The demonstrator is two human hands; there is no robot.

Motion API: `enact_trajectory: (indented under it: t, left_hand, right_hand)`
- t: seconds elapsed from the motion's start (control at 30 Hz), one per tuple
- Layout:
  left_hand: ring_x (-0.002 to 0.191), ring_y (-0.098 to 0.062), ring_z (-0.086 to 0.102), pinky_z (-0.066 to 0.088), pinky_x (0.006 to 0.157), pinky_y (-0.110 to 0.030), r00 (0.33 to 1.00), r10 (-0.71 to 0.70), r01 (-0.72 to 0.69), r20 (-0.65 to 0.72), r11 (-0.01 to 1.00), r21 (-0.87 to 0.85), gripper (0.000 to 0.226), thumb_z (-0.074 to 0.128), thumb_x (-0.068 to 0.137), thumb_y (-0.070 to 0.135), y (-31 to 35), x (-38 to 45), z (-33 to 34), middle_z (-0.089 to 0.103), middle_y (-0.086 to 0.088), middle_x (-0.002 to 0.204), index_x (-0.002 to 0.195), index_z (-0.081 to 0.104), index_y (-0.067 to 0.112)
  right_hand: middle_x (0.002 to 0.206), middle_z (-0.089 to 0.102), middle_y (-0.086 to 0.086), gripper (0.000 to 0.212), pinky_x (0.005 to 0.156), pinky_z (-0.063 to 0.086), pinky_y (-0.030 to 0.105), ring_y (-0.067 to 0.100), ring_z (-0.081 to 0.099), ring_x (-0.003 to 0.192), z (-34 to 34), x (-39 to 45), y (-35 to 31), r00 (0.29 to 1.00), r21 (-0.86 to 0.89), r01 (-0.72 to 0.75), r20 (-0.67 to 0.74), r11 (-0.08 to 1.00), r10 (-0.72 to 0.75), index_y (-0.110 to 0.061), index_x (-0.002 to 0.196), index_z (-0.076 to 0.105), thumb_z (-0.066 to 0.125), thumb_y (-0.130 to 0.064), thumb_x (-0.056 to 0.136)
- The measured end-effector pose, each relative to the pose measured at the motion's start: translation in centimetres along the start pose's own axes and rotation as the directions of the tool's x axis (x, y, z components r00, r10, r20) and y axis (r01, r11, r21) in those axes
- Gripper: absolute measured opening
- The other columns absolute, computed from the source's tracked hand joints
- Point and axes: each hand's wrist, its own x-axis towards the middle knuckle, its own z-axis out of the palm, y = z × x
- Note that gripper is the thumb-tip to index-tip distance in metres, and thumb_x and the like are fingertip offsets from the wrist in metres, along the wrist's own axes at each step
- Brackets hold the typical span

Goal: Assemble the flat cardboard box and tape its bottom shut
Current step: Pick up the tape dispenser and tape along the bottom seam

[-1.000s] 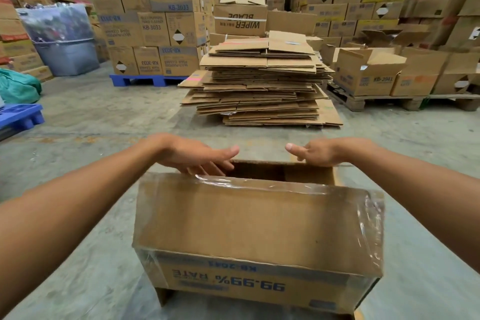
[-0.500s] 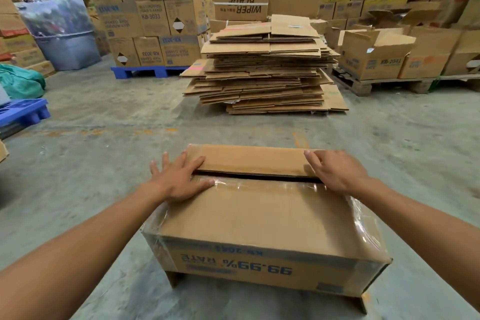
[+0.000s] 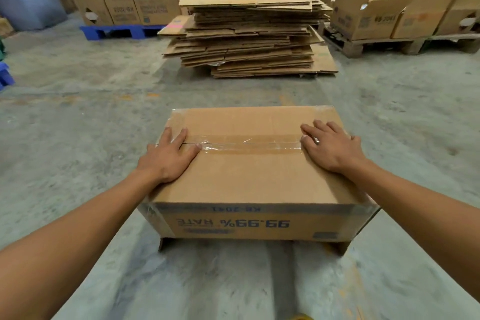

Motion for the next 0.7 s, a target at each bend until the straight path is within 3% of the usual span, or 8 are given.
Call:
enact_trajectory:
  t: [0.2, 0.47, 0.6, 0.7]
  left_hand:
    - [0.143, -0.045, 0.026, 0.027, 0.113, -0.058, 0.998, -0.032, 0.035, -0.057, 0.998, 0.044, 0.094, 0.012, 0.072, 0.091, -4.5, -0.3, -1.5, 0.004, -0.001, 0.165, 0.153, 0.012, 0.042]
    - [0.143, -0.045, 0.024, 0.026, 0.113, -0.058, 0.997, -0.034, 0.037, -0.073, 0.998, 0.047, 0.092, 0.013, 0.075, 0.089, -3.9, -1.0, -1.6, 0.004, -0.003, 0.165, 0.154, 0.012, 0.041]
    - [0.143, -0.047, 0.024, 0.024, 0.114, -0.057, 0.999, -0.003, 0.003, -0.053, 1.0, 0.001, 0.089, 0.014, 0.078, 0.086, -1.1, -1.3, -0.2, 0.004, -0.005, 0.165, 0.154, 0.014, 0.039]
    - [0.14, -0.049, 0.026, 0.024, 0.113, -0.058, 0.999, 0.007, -0.008, -0.05, 1.0, -0.025, 0.087, 0.015, 0.078, 0.083, 2.2, -0.8, 0.9, 0.009, -0.007, 0.164, 0.152, 0.019, 0.038]
  right_hand:
    - [0.163, 0.019, -0.005, 0.057, 0.105, 0.019, 0.068, 0.024, 0.014, 0.148, 1.5, -0.8, -4.6, 0.997, 0.036, 0.075, -0.022, 0.997, -0.074, -0.039, 0.147, 0.03, 0.018, -0.055, 0.094]
    - [0.161, 0.024, -0.003, 0.054, 0.103, 0.021, 0.068, 0.024, 0.016, 0.147, 1.4, -1.4, -4.4, 0.996, 0.066, 0.073, -0.046, 0.995, -0.07, -0.036, 0.143, 0.036, 0.02, -0.052, 0.095]
    - [0.155, 0.035, -0.001, 0.053, 0.103, 0.019, 0.071, 0.027, 0.024, 0.143, -0.2, -0.9, -2.4, 0.999, 0.04, 0.014, -0.051, 0.999, -0.012, -0.032, 0.142, 0.042, 0.024, -0.048, 0.095]
    - [0.145, 0.047, 0.004, 0.053, 0.104, 0.006, 0.077, 0.032, 0.034, 0.137, -1.0, -1.2, -1.5, 0.999, -0.051, -0.043, -0.027, 0.998, 0.041, -0.026, 0.136, 0.051, 0.024, -0.046, 0.096]
